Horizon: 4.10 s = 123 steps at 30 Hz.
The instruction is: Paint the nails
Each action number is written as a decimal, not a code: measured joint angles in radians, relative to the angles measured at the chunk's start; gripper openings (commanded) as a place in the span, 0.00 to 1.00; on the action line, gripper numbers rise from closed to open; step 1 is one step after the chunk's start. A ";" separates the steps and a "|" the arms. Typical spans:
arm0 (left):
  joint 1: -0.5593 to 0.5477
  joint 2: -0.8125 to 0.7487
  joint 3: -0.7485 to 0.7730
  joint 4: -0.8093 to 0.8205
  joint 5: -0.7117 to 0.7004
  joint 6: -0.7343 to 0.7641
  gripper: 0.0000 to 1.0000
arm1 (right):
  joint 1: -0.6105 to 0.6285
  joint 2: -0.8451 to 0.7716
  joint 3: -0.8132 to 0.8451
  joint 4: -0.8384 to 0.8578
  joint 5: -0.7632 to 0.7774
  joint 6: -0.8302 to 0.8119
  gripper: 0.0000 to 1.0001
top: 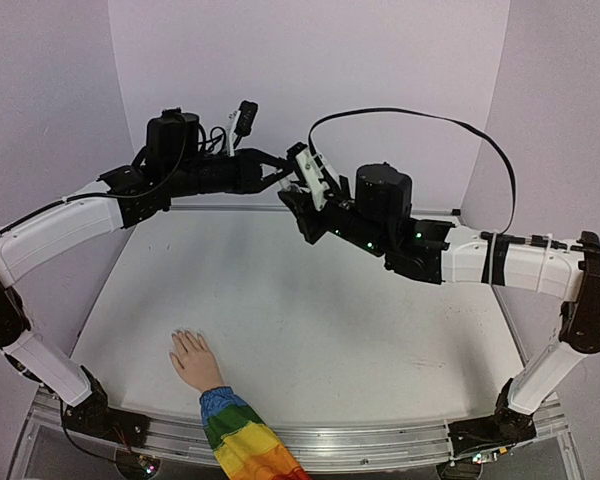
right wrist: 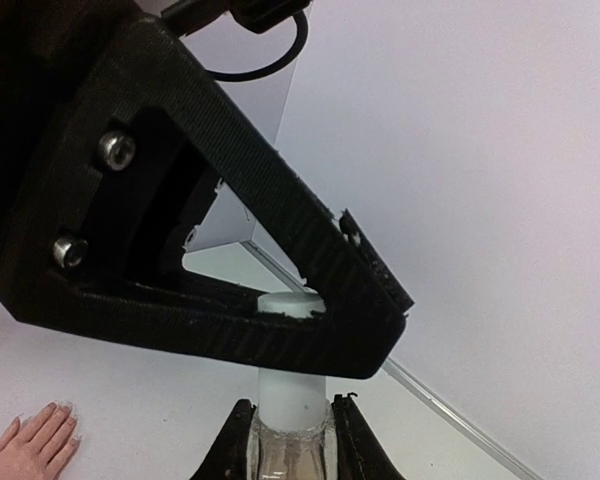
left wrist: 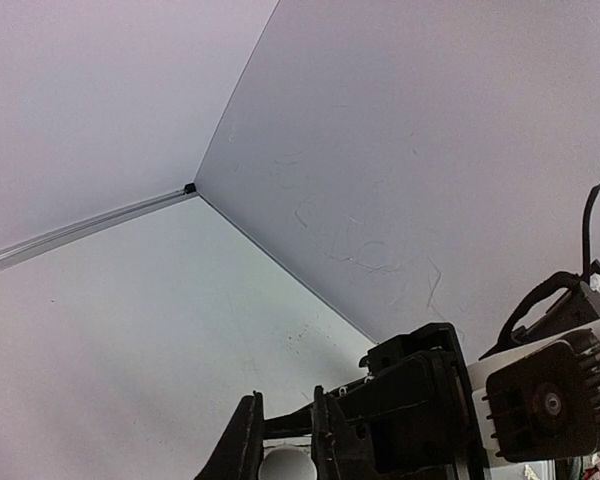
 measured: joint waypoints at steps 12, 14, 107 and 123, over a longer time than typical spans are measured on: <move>0.027 -0.051 -0.021 0.068 0.643 0.393 0.00 | -0.066 -0.147 -0.042 -0.104 -0.678 0.181 0.00; 0.019 -0.067 -0.020 0.070 0.781 0.444 0.00 | -0.058 -0.148 -0.035 -0.086 -0.827 0.244 0.00; -0.004 0.031 -0.008 0.139 0.951 0.470 0.04 | -0.094 -0.186 -0.098 -0.066 -0.975 0.426 0.00; 0.114 0.003 -0.052 0.108 0.676 0.214 0.81 | -0.117 -0.219 -0.152 -0.066 -0.469 0.064 0.00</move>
